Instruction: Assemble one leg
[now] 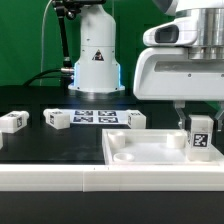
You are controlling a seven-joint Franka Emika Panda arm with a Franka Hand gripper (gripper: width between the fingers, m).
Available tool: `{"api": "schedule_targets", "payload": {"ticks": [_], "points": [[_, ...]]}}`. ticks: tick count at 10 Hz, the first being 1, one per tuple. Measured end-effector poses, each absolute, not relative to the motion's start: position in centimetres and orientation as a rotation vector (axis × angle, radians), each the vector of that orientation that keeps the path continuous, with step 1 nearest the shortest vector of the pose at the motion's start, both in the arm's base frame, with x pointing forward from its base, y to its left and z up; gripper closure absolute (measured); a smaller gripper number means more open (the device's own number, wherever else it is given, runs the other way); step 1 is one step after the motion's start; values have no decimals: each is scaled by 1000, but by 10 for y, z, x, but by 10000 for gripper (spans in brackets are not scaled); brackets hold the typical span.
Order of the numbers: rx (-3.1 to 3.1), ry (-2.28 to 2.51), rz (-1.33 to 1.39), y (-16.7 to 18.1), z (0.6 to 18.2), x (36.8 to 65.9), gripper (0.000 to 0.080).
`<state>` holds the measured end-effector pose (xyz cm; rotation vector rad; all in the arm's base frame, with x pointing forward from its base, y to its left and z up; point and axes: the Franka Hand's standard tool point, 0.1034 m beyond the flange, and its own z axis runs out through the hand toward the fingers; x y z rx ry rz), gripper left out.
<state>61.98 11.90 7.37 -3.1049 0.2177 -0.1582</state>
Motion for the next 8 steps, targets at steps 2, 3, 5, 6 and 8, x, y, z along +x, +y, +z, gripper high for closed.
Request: {"api": "schedule_targets", "payload": {"ticks": [2,3,5,6,8], "points": [[-3070,451,-160,118,74,620,511],[-3054,548,-175,114,74,621,511],[-2984,851,-207,104,73,621,505],[-2970,917,-215,100,73,620,502],[-2965,956,-212,96,73,620,497]]}}
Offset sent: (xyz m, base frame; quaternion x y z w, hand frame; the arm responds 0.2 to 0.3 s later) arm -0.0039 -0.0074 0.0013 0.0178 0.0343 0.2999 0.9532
